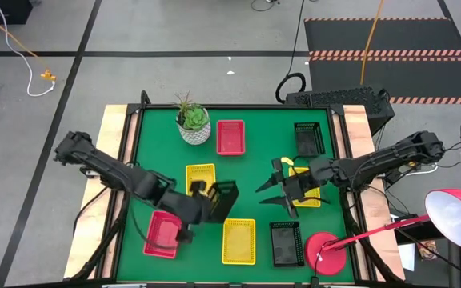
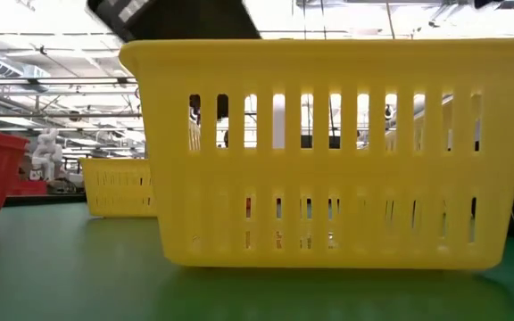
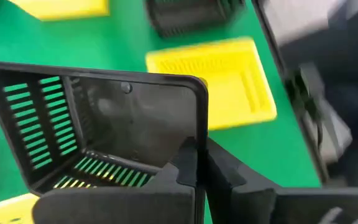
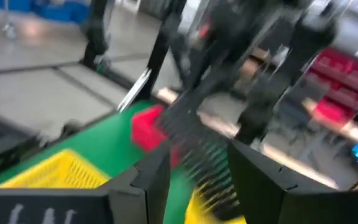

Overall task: Stack baskets by color
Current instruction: Stack the top left black bin on top of the bottom black bin

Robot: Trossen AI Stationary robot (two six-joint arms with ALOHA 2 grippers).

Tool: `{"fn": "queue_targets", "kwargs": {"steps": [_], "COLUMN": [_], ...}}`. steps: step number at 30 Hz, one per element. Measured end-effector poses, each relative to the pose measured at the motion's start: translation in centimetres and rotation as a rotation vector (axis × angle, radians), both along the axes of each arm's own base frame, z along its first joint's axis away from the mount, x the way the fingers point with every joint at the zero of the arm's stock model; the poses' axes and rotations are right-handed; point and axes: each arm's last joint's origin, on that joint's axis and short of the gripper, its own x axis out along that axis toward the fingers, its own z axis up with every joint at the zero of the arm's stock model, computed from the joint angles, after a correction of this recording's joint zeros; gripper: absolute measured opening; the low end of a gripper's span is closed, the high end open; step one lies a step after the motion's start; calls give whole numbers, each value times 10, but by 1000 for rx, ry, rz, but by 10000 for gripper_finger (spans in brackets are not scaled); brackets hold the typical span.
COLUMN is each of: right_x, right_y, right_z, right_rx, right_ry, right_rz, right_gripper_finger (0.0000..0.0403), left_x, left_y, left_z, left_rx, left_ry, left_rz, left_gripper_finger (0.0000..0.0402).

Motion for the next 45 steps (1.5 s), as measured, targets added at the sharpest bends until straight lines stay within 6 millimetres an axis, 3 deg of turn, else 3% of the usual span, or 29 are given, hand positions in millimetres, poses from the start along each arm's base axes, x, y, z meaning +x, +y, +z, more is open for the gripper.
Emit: {"fn": "queue_targets", "kwargs": {"steps": [2, 5, 9, 15, 22, 25, 31, 35, 40, 45], "right_x": [1, 10, 22, 37, 44, 45, 53, 57, 56, 51], "right_y": [0, -3, -1, 2, 5, 6, 8, 12, 17, 23], "right_z": [4, -3, -14, -10, -2, -6, -34, -41, -43, -42], "right_rx": [36, 98, 113, 124, 74, 68, 44, -19, -93, -127], "right_ry": [-38, 52, 145, 299, 396, 427, 575, 572, 558, 570], "right_rz": [-33, -56, -66, -58, -56, -55, -43, -16, 24, 45], "right_gripper_finger": [153, 153, 155, 177, 195, 196, 193, 154, 22, 3], "left_x": [7, 19, 32, 49, 70, 76, 79, 79, 79, 77], "left_y": [-4, -8, -9, -10, -20, -23, -23, -23, -22, -20], "left_z": [-12, -15, -10, 8, 12, 10, 13, 12, 12, 13], "left_rx": [17, 44, 119, 313, 433, 465, 487, 491, 508, 529], "left_ry": [50, 60, 179, 327, 354, 354, 330, 339, 338, 355], "left_rz": [-65, -164, -249, -327, -420, -454, -467, -455, -409, -337], "left_gripper_finger": [8, 8, 8, 8, 8, 8, 8, 8, 16, 29]}}
